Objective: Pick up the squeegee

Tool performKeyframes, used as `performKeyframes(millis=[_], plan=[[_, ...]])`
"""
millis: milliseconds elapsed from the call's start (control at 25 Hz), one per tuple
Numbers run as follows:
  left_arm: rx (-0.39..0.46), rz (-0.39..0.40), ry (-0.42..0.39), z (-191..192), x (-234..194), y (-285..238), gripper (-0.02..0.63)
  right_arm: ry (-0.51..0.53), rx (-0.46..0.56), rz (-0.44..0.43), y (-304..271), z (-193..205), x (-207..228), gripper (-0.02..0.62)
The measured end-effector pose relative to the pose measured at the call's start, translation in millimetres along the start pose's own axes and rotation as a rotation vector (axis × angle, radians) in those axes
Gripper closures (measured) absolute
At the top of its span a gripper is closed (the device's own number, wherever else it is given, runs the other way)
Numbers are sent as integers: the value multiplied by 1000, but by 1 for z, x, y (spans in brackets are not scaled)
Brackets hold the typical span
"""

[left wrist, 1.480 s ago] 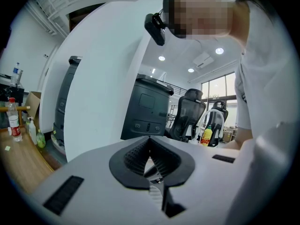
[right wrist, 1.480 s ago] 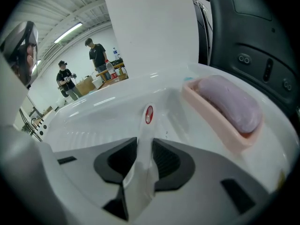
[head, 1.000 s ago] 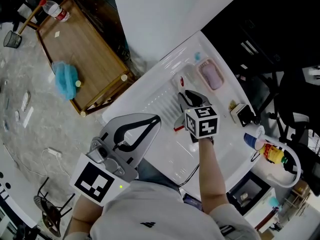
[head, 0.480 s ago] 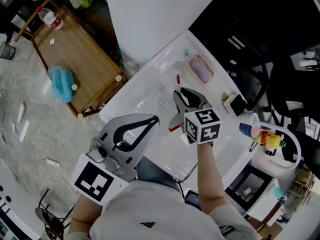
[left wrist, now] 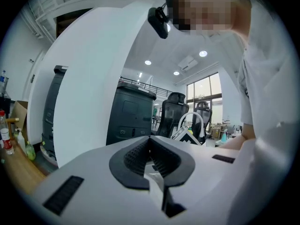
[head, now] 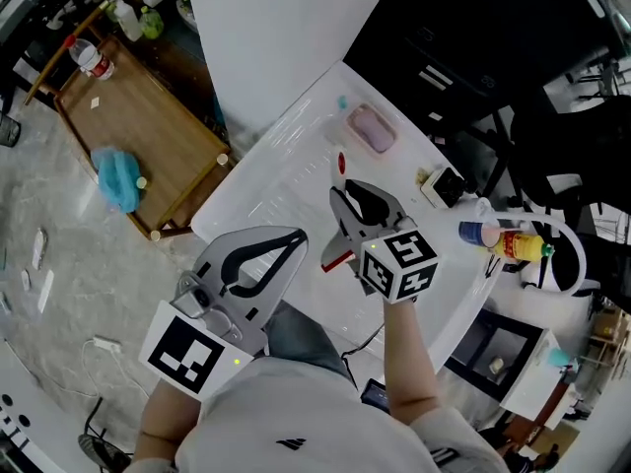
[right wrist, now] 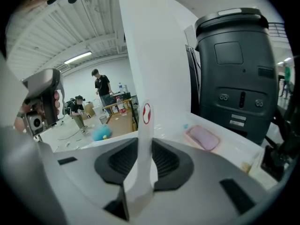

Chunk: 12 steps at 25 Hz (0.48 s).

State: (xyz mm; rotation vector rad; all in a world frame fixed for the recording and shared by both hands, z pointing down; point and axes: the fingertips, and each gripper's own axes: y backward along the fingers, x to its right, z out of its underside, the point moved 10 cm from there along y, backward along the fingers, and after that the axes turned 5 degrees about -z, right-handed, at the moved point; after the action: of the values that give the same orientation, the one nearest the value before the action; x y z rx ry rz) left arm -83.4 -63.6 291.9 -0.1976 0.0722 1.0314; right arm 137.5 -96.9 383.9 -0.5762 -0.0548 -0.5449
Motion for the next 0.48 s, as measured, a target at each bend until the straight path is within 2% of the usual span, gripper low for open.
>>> performKeyframes(millis=[480], plan=[[7,110,-37,-4,33,7,594,-19,199,21,71,-6,-43,491]])
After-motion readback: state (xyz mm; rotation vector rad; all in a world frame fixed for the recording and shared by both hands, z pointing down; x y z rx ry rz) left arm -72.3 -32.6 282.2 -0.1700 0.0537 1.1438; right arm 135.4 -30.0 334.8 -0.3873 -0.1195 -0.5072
